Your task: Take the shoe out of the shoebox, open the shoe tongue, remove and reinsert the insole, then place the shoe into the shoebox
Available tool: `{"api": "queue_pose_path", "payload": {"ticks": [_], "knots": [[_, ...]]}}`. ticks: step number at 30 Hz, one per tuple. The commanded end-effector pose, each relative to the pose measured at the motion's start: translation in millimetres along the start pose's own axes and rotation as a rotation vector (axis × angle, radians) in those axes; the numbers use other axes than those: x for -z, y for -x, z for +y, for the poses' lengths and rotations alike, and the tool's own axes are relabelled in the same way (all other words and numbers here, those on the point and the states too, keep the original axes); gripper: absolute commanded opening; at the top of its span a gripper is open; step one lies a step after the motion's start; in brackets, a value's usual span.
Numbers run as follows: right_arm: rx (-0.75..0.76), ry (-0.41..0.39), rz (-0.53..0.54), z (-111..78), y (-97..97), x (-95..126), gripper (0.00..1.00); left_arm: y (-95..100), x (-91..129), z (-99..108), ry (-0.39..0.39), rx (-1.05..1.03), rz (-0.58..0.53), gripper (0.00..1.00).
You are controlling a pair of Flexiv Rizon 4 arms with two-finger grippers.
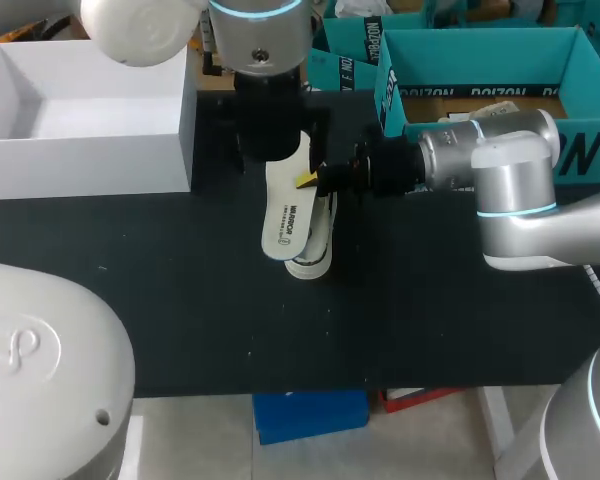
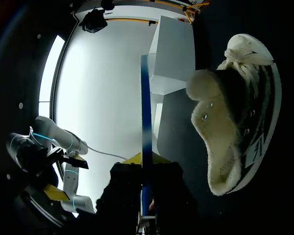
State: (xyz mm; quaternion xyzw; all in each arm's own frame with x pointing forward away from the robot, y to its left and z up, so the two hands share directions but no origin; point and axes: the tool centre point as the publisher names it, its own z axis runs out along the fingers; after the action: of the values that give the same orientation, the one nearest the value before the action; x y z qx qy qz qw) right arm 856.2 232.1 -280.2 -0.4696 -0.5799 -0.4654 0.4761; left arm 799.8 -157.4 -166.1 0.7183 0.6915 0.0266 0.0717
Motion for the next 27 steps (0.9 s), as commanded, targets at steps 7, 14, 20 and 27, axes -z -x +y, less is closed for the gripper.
{"api": "queue_pose_path", "payload": {"ticks": [7, 14, 20, 27], "knots": [[-0.001, 0.003, -0.002, -0.4, 0.0, -1, 0.0, 1.8, -2, 10, 0.011, -0.104, -0.031, 1.0], [-0.001, 0.003, -0.002, -0.4, 0.0, -1, 0.0, 3.4, -8, 32, 0.019, -0.047, -0.001, 1.0], [-0.001, 0.003, -0.002, -0.4, 0.0, -1, 0.0, 4.2, -15, 52, 0.006, -0.011, -0.016, 1.0], [-0.001, 0.003, -0.002, -0.4, 0.0, -1, 0.0, 1.4, -24, 79, -0.01, 0.047, -0.027, 1.0]]}}
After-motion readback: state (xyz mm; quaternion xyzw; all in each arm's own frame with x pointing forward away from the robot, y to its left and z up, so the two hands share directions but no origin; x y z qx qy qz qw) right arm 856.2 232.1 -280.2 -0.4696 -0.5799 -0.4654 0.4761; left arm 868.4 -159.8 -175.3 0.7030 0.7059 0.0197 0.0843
